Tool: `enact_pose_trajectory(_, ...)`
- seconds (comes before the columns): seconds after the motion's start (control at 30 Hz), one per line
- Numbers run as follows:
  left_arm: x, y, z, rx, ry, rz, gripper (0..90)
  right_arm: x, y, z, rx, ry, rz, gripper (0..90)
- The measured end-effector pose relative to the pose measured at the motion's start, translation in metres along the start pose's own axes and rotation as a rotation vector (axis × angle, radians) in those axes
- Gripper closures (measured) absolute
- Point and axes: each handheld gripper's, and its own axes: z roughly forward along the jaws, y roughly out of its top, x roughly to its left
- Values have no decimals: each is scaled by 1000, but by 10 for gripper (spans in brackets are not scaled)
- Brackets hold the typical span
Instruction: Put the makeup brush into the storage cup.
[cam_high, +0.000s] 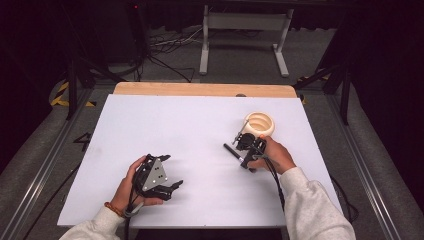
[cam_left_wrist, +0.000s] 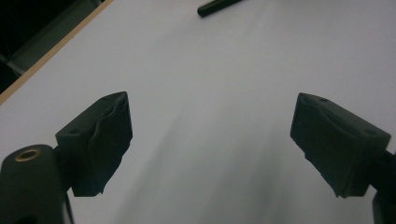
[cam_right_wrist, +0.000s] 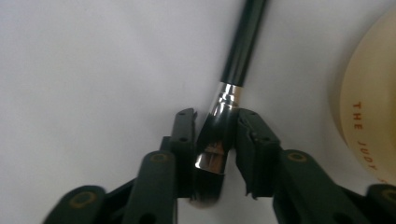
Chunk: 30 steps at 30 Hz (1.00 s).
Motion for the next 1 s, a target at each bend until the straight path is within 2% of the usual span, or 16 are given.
enact_pose_trajectory(0.1, -2, 2, 2, 3, -9, 12, 144, 0, 3, 0, 18, -3, -7, 752)
enact_pose_trajectory(0.3, -6, 7, 8, 11, -23, 31, 152, -1, -1, 0, -16, 8, 17, 756)
enact_pose_trajectory(0.33, -7, 8, 9, 10, -25, 35, 152, -2, -2, -1, -28, 21, 36, 756)
enact_pose_trajectory(0.57, -9, 15, 19, 5, -42, 34, 154, 4, -2, -8, -68, 55, 10, 756)
enact_pose_trajectory(0.63, -9, 18, 21, 3, -49, 33, 154, 4, -2, -9, -75, 62, 18, 757)
enact_pose_trajectory(0.8, -11, 24, 26, -1, -34, 50, 157, 9, -2, -16, -105, 84, 4, 757)
enact_pose_trajectory(0.83, -12, 26, 28, 2, -31, 66, 163, 12, -1, -20, -121, 103, -4, 757)
enact_pose_trajectory(0.87, -14, 29, 33, 12, -10, 93, 170, 14, 0, -21, -131, 111, -12, 757)
enact_pose_trajectory(0.9, -14, 29, 33, 12, -10, 93, 183, 17, 2, -23, -135, 118, -17, 757)
enact_pose_trajectory(1.0, -18, 34, 40, 37, 39, 152, 212, 23, 5, -25, -146, 135, -29, 757)
